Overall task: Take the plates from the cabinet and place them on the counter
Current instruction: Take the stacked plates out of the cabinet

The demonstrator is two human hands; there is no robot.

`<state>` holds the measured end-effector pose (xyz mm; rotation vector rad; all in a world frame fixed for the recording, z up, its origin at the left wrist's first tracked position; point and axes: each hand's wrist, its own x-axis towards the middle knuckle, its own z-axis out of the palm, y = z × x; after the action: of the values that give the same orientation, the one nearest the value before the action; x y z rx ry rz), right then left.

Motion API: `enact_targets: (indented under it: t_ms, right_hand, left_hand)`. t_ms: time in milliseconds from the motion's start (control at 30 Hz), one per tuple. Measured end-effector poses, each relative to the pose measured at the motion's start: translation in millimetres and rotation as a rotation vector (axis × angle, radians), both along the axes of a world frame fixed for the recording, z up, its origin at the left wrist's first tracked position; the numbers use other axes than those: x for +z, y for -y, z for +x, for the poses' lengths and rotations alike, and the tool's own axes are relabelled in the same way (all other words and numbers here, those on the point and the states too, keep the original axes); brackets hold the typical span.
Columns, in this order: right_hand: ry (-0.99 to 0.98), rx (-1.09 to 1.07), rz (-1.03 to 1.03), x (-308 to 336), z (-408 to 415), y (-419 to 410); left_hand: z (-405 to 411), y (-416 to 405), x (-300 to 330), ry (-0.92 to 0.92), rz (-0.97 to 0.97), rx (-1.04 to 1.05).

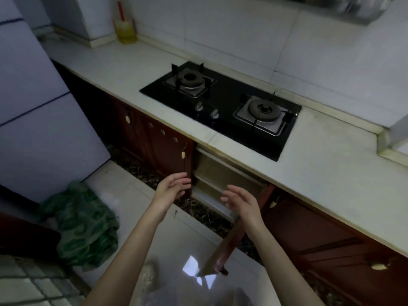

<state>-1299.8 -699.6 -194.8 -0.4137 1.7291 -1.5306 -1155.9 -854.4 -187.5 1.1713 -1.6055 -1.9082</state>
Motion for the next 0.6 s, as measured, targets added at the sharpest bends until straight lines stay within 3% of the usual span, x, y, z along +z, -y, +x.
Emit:
enact_targets:
  t_ms: [333, 600]
  right_hand:
    - [0.11, -0.414, -0.079, -22, 29, 94]
    - [0.159, -0.528, -0.097, -30, 24, 111]
  left_hand:
    - [4, 125, -6, 0.028, 0.072, -0.193]
    - [-23, 159, -18, 0.036, 0.084, -0.275]
